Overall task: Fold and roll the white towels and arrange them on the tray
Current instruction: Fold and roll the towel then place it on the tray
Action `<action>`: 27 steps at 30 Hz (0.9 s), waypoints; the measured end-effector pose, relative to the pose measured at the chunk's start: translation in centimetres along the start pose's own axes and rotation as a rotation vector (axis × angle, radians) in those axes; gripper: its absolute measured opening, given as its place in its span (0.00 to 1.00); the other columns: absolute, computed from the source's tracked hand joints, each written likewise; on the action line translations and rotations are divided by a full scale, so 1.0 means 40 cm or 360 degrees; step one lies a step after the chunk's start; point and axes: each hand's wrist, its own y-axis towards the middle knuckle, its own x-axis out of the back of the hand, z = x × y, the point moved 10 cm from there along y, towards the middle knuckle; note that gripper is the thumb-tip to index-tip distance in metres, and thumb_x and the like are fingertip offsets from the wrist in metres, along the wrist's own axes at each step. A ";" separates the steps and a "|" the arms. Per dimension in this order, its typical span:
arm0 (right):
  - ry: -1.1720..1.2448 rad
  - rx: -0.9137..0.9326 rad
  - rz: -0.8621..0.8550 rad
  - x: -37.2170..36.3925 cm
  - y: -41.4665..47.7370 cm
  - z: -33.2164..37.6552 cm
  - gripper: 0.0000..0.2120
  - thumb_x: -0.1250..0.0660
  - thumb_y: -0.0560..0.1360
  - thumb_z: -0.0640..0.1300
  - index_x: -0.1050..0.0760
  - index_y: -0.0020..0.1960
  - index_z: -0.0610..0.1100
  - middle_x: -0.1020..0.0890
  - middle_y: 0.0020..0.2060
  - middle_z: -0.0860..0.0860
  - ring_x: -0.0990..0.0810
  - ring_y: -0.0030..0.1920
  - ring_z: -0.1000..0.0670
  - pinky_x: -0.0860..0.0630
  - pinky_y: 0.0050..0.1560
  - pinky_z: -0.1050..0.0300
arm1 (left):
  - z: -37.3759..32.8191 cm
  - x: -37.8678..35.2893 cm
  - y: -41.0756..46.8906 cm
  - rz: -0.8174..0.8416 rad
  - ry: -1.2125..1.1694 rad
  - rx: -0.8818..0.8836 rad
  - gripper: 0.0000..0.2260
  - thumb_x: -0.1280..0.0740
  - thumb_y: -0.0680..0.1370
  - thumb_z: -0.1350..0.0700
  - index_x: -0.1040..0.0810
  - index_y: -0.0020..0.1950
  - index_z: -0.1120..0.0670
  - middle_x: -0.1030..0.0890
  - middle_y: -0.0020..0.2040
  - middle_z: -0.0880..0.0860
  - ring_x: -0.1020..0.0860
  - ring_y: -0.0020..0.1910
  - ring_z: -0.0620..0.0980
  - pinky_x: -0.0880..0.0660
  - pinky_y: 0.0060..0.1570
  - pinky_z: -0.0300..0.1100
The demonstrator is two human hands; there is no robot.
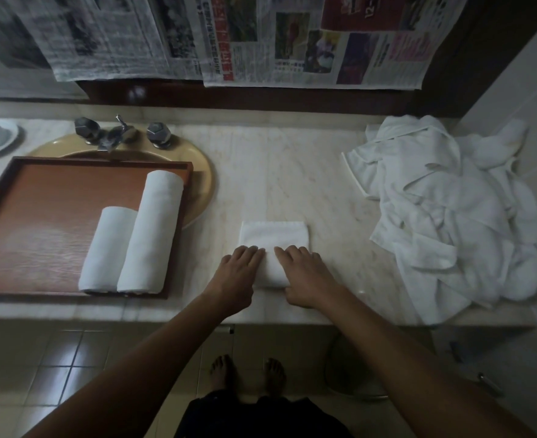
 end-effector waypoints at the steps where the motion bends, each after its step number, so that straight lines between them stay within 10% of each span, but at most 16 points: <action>1: 0.0031 0.0006 0.0025 -0.005 -0.007 0.001 0.43 0.28 0.72 0.50 0.47 0.80 0.46 0.32 0.71 0.44 0.31 0.67 0.42 0.28 0.64 0.44 | -0.002 0.000 -0.006 0.0021 -0.0030 -0.0010 0.38 0.28 0.75 0.58 0.41 0.81 0.56 0.35 0.78 0.54 0.36 0.75 0.55 0.32 0.73 0.52; 8: 0.0162 0.0034 0.0201 -0.059 -0.097 0.031 0.45 0.30 0.72 0.53 0.49 0.82 0.46 0.35 0.73 0.45 0.34 0.70 0.42 0.32 0.69 0.43 | -0.034 -0.039 -0.070 0.0267 -0.0050 -0.0054 0.33 0.31 0.73 0.49 0.36 0.77 0.51 0.28 0.69 0.49 0.30 0.64 0.51 0.30 0.63 0.48; 18: 0.0047 -0.0010 -0.0336 -0.055 -0.171 0.094 0.49 0.21 0.61 0.39 0.37 0.79 0.43 0.28 0.72 0.42 0.28 0.71 0.38 0.34 0.73 0.33 | -0.021 -0.040 -0.049 0.0334 -0.0131 0.0033 0.36 0.31 0.72 0.43 0.38 0.78 0.49 0.29 0.67 0.48 0.30 0.64 0.50 0.35 0.66 0.52; 27: 0.0142 0.0075 0.0023 -0.009 -0.086 0.054 0.36 0.29 0.74 0.52 0.40 0.78 0.49 0.29 0.71 0.48 0.30 0.69 0.44 0.35 0.70 0.42 | -0.073 0.003 -0.134 -0.0264 -0.0091 -0.0026 0.32 0.29 0.73 0.40 0.33 0.72 0.51 0.29 0.71 0.52 0.31 0.71 0.55 0.35 0.71 0.59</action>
